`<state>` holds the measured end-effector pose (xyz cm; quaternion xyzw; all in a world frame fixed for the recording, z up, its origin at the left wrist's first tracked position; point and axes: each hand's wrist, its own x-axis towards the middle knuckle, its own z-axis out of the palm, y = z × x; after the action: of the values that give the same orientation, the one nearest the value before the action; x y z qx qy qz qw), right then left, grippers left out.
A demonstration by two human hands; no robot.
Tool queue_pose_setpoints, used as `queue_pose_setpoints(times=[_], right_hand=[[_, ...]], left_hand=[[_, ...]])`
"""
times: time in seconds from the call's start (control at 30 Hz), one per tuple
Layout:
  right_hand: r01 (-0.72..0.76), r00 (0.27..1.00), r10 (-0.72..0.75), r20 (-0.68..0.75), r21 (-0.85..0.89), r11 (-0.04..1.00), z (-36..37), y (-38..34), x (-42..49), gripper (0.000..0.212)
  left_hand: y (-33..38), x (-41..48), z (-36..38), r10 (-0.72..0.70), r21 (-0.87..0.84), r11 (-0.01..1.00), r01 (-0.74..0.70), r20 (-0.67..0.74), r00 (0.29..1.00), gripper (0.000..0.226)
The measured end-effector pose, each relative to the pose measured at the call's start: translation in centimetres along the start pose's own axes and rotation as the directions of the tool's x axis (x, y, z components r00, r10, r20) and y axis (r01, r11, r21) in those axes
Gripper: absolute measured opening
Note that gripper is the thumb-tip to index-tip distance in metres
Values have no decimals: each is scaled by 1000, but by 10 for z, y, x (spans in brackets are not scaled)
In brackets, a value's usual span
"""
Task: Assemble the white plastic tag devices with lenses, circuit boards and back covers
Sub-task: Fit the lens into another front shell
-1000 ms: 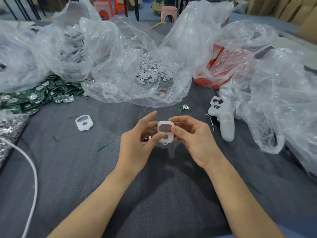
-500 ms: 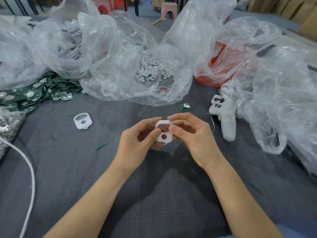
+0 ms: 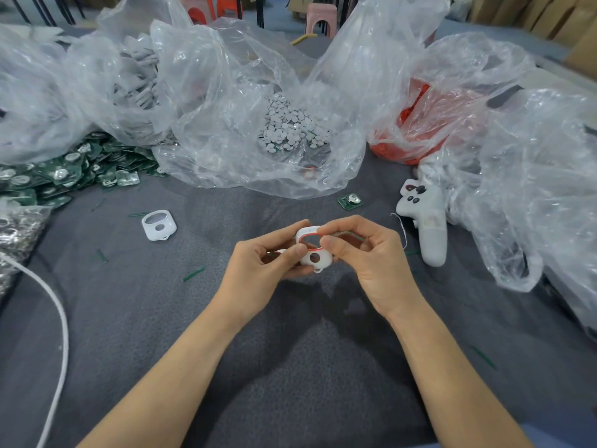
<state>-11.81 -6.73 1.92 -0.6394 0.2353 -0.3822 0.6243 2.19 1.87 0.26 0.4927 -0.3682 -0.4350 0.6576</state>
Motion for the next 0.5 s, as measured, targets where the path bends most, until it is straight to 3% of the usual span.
queue_pose_setpoints(times=[0.13, 0.3, 0.5], right_hand=[[17, 999, -20, -47, -63, 998, 0, 1, 1, 17], [32, 990, -70, -122, -290, 956, 0, 5, 1, 16], [157, 947, -290, -135, -593, 790, 5, 11, -2, 11]], left_hand=[[0, 0, -1, -20, -14, 1000, 20, 3, 1000, 31], [2, -1, -1, -10, 26, 1000, 9, 24, 1000, 29], [1, 0, 2, -9, 66, 998, 9, 12, 1000, 26]])
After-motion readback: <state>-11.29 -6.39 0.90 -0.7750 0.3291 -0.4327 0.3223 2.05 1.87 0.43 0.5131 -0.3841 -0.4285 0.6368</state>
